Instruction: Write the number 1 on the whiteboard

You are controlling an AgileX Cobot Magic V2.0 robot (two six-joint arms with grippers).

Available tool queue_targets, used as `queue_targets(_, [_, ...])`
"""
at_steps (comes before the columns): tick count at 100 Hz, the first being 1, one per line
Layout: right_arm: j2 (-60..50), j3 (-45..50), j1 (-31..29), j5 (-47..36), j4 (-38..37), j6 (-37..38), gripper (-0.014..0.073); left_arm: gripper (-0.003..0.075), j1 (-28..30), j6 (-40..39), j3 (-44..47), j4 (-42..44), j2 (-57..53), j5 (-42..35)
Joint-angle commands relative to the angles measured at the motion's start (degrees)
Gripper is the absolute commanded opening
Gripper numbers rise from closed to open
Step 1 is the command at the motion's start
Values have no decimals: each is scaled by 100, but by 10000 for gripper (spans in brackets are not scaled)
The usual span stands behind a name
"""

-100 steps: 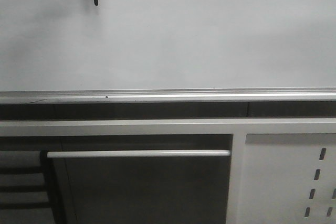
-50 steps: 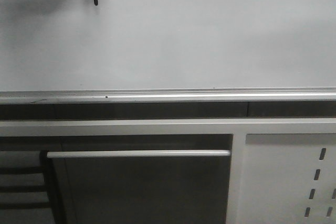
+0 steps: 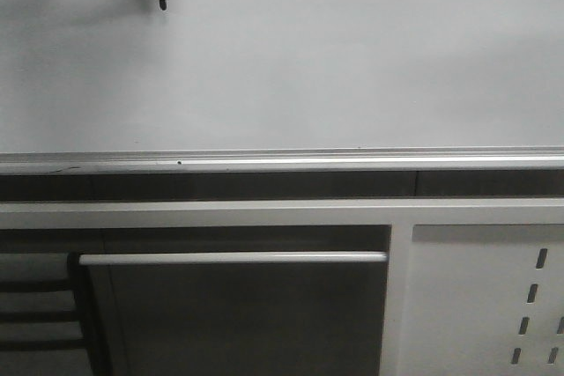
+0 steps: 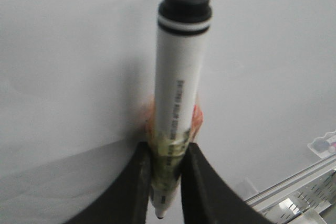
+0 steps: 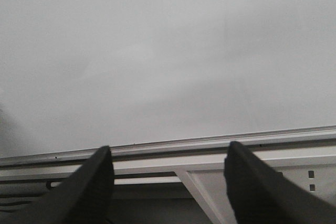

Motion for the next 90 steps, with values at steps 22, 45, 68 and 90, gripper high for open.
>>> queue_targets(22, [72,-254,-39,6,122,-62,416,-20,-35,6,-211,568,-411,1233])
queue_targets(45, [432,-985,-39,1445,1082,-1307,416,-21,-197,-114,-146,1084,-424,2645])
queue_targets(68, [1586,-2160,-39,3058,1942,-2454,416,-21,-1199,-499,-84,2233,-316,2488])
queue_targets(90, [2729,-3248,82,4378,2012,-2468,416,-20,-1694,-499,-84,2362,136,2192])
